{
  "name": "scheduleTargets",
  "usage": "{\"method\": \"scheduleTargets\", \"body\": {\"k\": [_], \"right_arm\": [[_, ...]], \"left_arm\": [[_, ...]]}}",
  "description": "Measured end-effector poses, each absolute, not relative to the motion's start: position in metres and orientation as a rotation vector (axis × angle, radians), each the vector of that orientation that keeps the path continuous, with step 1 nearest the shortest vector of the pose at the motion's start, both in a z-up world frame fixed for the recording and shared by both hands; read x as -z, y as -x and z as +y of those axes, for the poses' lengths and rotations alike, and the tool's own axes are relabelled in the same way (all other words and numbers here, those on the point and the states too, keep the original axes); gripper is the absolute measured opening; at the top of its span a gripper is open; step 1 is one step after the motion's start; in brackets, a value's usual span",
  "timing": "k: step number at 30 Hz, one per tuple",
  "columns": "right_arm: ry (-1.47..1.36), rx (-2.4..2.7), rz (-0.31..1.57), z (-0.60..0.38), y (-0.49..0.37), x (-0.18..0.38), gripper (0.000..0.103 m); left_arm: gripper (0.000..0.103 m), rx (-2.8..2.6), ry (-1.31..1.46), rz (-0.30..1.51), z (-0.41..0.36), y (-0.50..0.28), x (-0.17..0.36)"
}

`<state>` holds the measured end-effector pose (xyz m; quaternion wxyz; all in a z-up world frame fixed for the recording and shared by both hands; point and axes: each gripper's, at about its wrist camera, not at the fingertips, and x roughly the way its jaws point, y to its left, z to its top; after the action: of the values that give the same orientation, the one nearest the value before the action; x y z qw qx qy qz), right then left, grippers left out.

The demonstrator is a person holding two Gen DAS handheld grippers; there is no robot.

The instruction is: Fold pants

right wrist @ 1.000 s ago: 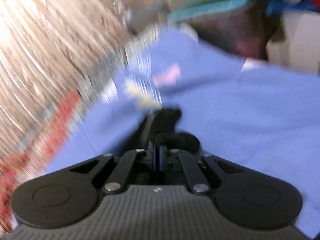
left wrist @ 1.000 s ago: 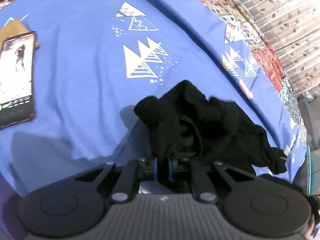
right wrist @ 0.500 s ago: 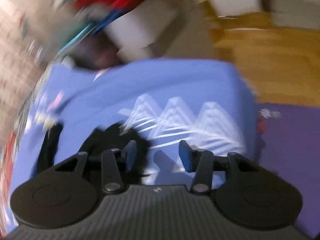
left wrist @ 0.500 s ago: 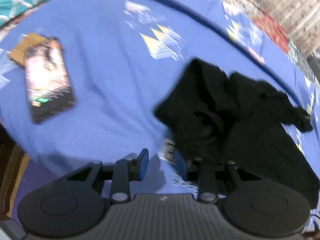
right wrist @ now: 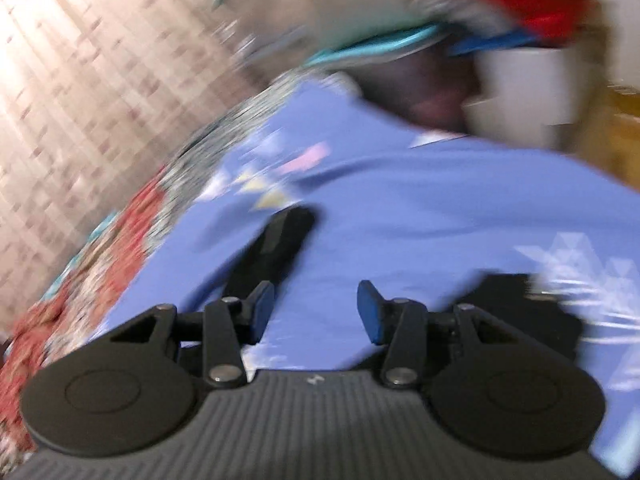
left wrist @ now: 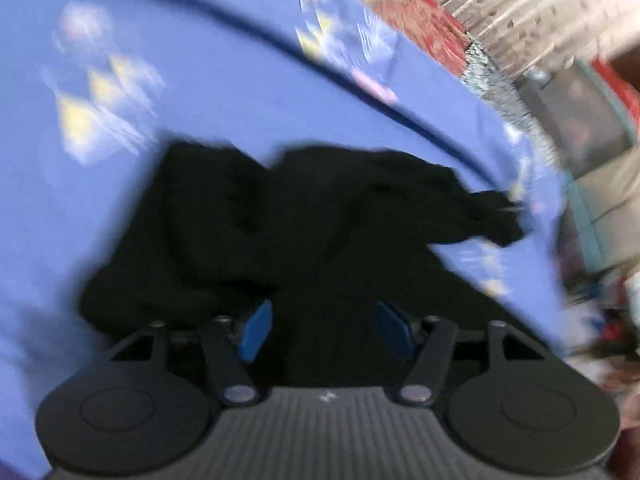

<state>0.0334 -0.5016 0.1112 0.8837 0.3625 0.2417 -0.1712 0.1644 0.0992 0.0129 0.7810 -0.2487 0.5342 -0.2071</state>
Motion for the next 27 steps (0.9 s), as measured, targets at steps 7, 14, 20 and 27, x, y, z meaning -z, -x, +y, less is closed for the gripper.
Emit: {"method": "scheduleTargets", "body": {"k": [7,14,20,27], "right_arm": [[-0.757,0.311,0.623,-0.51,-0.194,-0.092,0.05],[-0.799,0.568,0.646,-0.549,-0.232,-0.026,0.052],[-0.907,0.478,0.665,-0.552,-0.241,-0.004,0.011],[-0.902,0.414,0.416,-0.575,-0.191,-0.104,0.01]], "left_arm": [[0.076,0.403,0.796,1.21,0.102,-0.208,0.033],[0.076,0.405,0.99,1.167,0.132,-0.225,0.035],[0.002,0.279,0.907,1.23,0.116,-0.253,0.054],[0.002,0.212,0.877,0.924,0.169,-0.266,-0.025]]}}
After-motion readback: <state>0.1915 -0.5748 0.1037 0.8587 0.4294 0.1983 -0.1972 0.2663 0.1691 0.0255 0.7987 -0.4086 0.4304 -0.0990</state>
